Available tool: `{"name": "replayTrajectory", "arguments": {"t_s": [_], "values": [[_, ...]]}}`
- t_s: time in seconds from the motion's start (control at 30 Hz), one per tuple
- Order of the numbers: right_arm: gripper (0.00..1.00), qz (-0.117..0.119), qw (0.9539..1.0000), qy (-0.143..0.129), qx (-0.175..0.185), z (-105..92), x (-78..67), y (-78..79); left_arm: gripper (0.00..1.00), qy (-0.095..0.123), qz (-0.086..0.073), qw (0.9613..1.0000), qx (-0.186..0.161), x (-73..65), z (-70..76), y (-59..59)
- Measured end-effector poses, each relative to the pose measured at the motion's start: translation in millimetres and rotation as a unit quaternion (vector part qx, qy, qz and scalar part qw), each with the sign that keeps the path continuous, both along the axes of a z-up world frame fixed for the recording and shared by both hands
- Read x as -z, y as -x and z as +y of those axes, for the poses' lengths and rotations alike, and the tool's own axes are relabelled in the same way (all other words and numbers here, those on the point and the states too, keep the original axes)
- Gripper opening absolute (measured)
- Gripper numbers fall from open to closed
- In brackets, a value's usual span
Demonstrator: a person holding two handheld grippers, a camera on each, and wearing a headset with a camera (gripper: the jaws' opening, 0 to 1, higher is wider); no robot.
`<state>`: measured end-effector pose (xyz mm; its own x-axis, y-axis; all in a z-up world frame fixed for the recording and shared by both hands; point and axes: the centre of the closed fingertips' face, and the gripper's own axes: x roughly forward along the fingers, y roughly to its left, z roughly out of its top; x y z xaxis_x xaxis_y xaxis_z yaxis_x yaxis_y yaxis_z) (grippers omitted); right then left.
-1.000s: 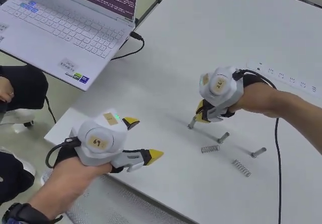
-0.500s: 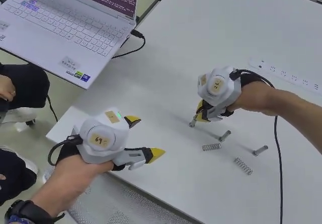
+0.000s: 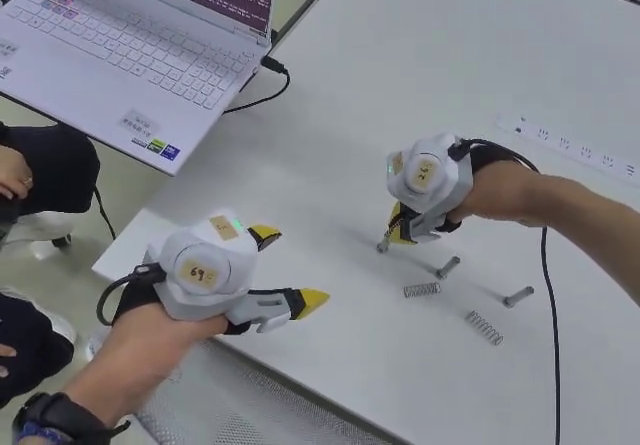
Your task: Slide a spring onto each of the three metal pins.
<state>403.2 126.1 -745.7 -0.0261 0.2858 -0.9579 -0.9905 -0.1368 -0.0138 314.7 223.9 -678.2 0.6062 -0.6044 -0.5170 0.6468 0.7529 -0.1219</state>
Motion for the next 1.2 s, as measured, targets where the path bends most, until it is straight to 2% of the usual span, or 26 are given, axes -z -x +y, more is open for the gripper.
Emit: {"name": "replayTrajectory", "arguments": {"t_s": [0.27,0.9,1.2], "values": [[0.09,0.002,1.0,0.003,-0.002,1.4,3.8,0.2,0.55,0.0,0.002,1.0,0.0,0.8,0.6,0.0],[0.09,0.004,0.9994,0.028,-0.02,1.6,21.9,1.7,0.54,0.002,0.006,1.0,-0.002,3.3,1.4,-0.8],[0.09,0.007,0.9994,0.029,-0.019,3.8,25.1,2.5,0.54,0.002,0.006,1.0,-0.004,3.1,2.6,-2.0]]}}
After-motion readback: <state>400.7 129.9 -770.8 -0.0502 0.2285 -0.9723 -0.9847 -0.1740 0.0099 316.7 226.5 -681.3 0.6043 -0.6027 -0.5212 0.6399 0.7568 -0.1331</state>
